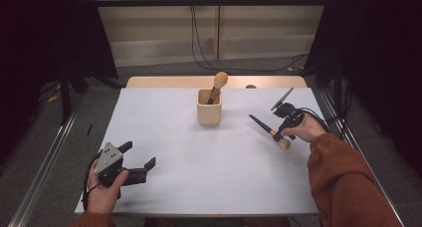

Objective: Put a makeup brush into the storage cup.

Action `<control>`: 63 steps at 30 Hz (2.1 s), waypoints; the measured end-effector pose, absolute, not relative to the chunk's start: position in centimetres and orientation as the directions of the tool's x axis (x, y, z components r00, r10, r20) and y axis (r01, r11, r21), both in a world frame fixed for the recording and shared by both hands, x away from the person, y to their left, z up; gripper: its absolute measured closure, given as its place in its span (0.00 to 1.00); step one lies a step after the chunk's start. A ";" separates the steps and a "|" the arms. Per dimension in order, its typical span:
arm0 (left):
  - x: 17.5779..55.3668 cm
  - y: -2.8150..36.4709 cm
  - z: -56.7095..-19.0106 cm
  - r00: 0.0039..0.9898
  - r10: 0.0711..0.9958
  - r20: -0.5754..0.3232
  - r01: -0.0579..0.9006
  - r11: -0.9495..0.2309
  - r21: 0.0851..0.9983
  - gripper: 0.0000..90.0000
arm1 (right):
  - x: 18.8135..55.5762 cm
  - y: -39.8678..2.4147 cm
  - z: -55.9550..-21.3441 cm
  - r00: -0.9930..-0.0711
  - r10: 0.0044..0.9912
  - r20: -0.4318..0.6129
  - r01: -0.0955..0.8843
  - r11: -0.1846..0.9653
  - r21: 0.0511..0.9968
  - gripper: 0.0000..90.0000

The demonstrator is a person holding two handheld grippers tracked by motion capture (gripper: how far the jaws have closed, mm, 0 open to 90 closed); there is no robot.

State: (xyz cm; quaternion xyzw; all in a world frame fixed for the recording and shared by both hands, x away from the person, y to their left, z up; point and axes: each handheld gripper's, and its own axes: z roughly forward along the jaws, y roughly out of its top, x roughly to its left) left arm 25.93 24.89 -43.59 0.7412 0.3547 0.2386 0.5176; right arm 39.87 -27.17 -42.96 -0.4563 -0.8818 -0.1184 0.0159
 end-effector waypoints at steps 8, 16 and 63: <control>25.9 24.9 -43.6 0.631 0.776 -0.023 0.283 -0.203 0.937 0.04 | 38.7 -28.5 -42.5 -0.550 0.817 0.173 0.817 0.483 0.316 0.82; 25.8 25.1 -43.5 0.628 0.778 -0.024 0.283 -0.199 0.938 0.04 | 37.6 -29.3 -42.5 -0.512 0.832 0.213 0.819 0.399 0.412 0.82; 25.1 24.5 -42.8 0.659 0.752 -0.037 0.263 -0.184 0.947 0.03 | 31.7 -27.0 -42.3 -0.666 0.686 0.293 0.575 0.221 0.788 0.82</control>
